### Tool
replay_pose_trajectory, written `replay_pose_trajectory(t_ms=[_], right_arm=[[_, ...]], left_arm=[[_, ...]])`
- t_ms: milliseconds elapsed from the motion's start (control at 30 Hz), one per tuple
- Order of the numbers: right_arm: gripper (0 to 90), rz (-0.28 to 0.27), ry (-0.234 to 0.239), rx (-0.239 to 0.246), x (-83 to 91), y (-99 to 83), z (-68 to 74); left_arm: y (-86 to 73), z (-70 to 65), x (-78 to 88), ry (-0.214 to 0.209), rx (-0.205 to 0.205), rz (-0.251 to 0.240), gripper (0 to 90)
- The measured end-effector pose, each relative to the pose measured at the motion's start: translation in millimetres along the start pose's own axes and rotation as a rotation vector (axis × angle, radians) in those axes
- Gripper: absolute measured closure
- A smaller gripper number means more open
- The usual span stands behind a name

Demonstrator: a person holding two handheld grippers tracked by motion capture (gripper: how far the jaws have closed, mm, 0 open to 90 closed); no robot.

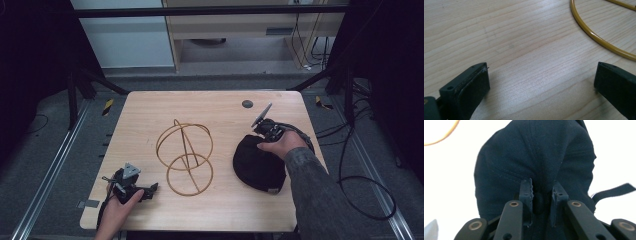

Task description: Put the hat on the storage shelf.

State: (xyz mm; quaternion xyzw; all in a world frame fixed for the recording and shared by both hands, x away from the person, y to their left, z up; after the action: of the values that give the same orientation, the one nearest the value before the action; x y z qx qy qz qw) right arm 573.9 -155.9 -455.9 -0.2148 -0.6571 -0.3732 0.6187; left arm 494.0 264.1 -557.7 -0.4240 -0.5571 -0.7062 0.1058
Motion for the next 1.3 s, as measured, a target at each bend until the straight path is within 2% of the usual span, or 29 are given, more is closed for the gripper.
replay_pose_trajectory(t_ms=[67, 100, 133, 167, 200, 233, 267, 300, 400, 467, 533, 567, 733, 767, 967, 1067, 1233, 1300], right_arm=[[77.4, -0.063, 0.026, -0.036, 13.2, -0.5, 0.9], [77.4, -0.063, 0.026, -0.036, 13.2, -0.5, 0.9], [77.6, -0.118, 0.036, -0.052, 23.1, 0.7, 1.9], [77.7, -0.143, 0.042, -0.057, 27.5, 1.3, 3.5], [77.7, -0.143, 0.042, -0.057, 27.5, 1.3, 3.5], [77.7, -0.194, 0.052, -0.068, 36.5, 3.1, 7.7], [77.7, -0.219, 0.056, -0.069, 40.9, 4.2, 10.0], [77.7, -0.219, 0.056, -0.069, 40.9, 4.2, 10.0], [77.7, -0.285, 0.047, -0.071, 56.0, 8.4, 20.9], [77.7, -0.297, 0.044, -0.071, 59.3, 9.2, 23.8], [77.7, -0.336, 0.032, -0.069, 68.2, 10.8, 30.4], [77.7, -0.336, 0.032, -0.069, 68.2, 10.8, 30.4], [77.7, -0.405, 0.022, -0.096, 81.2, 9.6, 33.0], [77.7, -0.422, 0.012, -0.116, 87.6, 7.3, 32.5], [77.7, -0.461, -0.009, -0.134, 104.0, 1.2, 31.6], [77.8, -0.493, -0.005, -0.129, 116.1, -2.4, 30.3], [77.8, -0.496, -0.023, -0.103, 123.8, -8.8, 31.0], [77.8, -0.498, -0.023, -0.108, 126.8, -10.7, 31.8]], left_arm=[[-2.4, -0.8, 2.3, -0.006, -0.006, -0.002, 0.0], [-2.4, -0.8, 2.3, -0.006, -0.006, -0.002, 0.0], [-3.8, -1.1, 3.7, -0.01, -0.01, -0.002, 0.0], [-3.8, -1.1, 3.7, -0.01, -0.01, -0.002, 0.0], [-4.4, -1.1, 4.4, -0.018, -0.016, -0.002, 0.0], [-4.9, -0.5, 5.0, -0.029, -0.022, -0.004, 0.0], [-4.9, -0.3, 5.1, -0.031, -0.02, -0.006, 0.0], [-4.9, -0.3, 5.1, -0.031, -0.02, -0.006, 0.0], [-5.8, -0.7, 5.6, -0.024, -0.023, -0.002, 0.0], [-5.7, -0.7, 5.5, -0.023, -0.023, -0.001, 0.0], [-4.8, 0.1, 4.6, -0.03, -0.029, -0.003, 0.0], [-4.8, 0.1, 4.6, -0.03, -0.029, -0.003, 0.0], [-4.1, 2.7, 4.1, -0.043, -0.046, -0.002, 0.0], [-4.3, 4.8, 4.1, -0.041, -0.042, -0.003, 0.0], [0.1, 10.5, 0.1, -0.039, -0.039, -0.002, 0.0], [1.8, 13.0, -1.7, -0.032, -0.032, -0.004, 0.0], [5.8, 15.8, -5.7, -0.025, -0.025, -0.001, 0.0], [6.2, 16.2, -6.1, -0.023, -0.021, -0.004, 0.0]])
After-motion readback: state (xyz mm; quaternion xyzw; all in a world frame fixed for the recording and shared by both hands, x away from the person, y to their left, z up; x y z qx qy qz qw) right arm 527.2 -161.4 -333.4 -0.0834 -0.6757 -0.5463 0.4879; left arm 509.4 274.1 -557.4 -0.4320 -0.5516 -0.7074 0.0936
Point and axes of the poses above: each handheld gripper's, and its own axes: x roughly backward along the jaws, y roughly out of its top, z roughly to its left, the point moved 7 cm from there along -x, roughly forward along the jaws, and after that the axes turned 1 degree about z, right-handed, at the moved point
